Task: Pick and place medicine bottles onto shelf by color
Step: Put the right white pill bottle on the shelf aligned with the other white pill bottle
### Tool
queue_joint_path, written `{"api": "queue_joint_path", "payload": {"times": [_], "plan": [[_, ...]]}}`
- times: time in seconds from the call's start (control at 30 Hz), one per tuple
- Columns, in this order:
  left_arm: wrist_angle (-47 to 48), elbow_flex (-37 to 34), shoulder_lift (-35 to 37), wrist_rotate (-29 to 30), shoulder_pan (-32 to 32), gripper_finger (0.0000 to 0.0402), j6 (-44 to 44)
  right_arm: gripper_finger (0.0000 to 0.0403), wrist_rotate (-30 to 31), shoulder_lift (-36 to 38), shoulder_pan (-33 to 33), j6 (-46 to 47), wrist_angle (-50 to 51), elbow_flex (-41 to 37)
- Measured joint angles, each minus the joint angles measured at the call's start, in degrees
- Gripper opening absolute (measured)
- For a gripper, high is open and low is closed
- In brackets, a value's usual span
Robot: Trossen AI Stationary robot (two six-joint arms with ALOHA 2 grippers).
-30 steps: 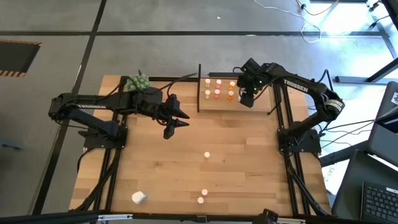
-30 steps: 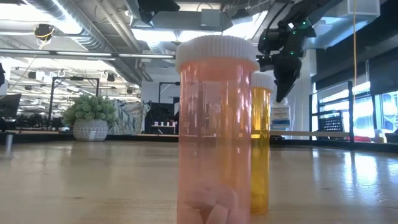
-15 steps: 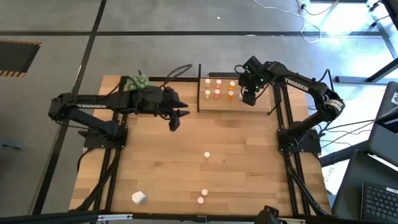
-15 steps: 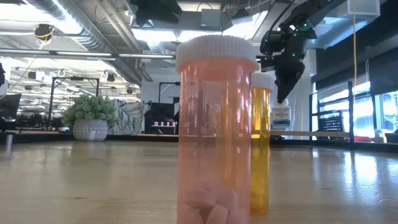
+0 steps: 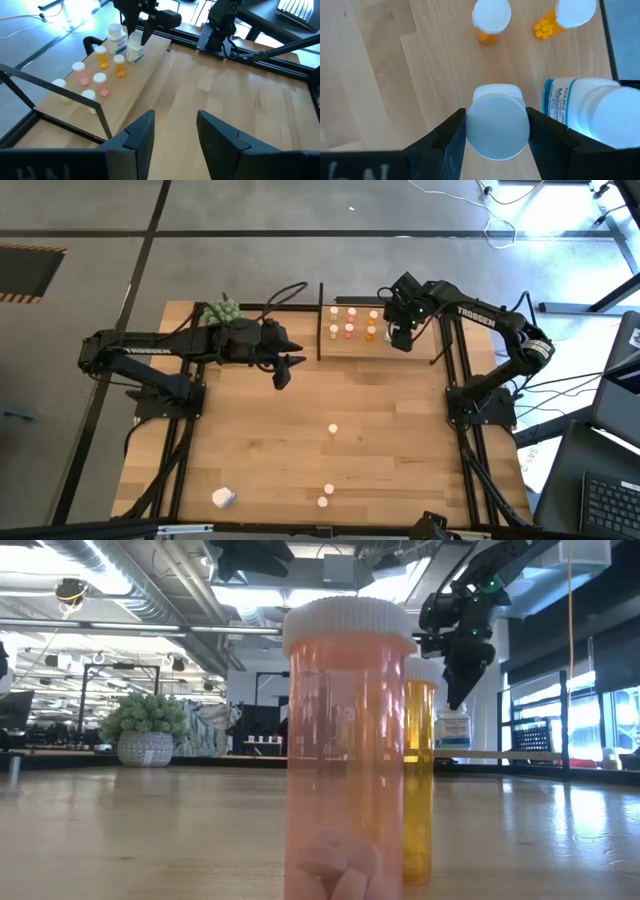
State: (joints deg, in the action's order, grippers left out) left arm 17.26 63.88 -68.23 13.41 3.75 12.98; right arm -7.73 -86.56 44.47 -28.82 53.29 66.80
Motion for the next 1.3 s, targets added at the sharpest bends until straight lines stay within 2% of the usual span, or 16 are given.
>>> {"api": "queue_joint_path", "payload": {"times": [1.1,1.3], "plan": [[0.0,0.0,0.0,0.0,0.0,0.0141,0.0,0.0185,0.1,0.1,0.0,1.9,-1.3,-0.8],[0.0,0.0,0.0,0.0,0.0,0.0141,0.0,0.0195,0.1,0.1,0.0,1.5,-1.2,-0.8]]}}
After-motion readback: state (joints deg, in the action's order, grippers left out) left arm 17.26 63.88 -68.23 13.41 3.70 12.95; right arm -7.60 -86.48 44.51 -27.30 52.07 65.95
